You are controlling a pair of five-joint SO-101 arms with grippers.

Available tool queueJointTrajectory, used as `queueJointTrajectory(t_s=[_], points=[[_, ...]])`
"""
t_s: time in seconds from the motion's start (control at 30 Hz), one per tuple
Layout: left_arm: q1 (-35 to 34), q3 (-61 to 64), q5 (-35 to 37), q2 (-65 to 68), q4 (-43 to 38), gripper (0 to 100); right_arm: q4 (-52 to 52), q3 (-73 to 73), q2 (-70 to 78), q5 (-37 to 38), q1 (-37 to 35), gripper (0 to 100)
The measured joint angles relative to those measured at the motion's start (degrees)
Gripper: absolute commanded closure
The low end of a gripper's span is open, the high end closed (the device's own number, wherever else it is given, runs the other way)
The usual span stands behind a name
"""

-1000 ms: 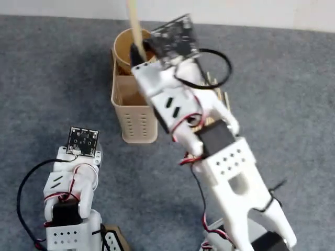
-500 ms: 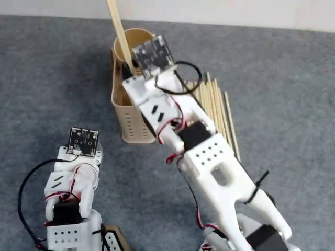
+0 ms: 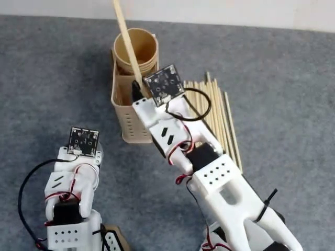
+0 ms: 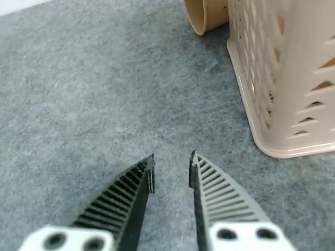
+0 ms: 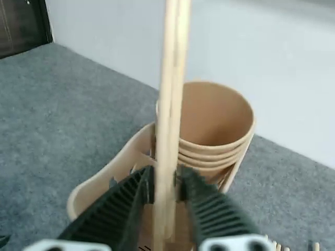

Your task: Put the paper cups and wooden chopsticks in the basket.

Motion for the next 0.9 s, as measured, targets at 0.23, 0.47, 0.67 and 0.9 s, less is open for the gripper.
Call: queueJointTrajectory(t_s=[0.23, 0.47, 0.67, 0.9], points=[[0.00, 0.00, 0.00, 0.00, 0.00, 87, 0.26, 0.00, -0.26, 0.00, 0.00, 82.6], [0.00, 0.00, 0.00, 0.00, 0.00, 87, 22.95, -11.52, -4.92, 0.00, 8.00, 89.6], [0.00, 0.00, 0.00, 0.00, 0.00, 87, 51.16, -29.63, -6.15, 3.43, 23.65, 90.3], [0.00, 0.00, 0.00, 0.00, 0.00, 87, 61.54, -27.43, 2.99, 15.38, 32.00, 89.6]])
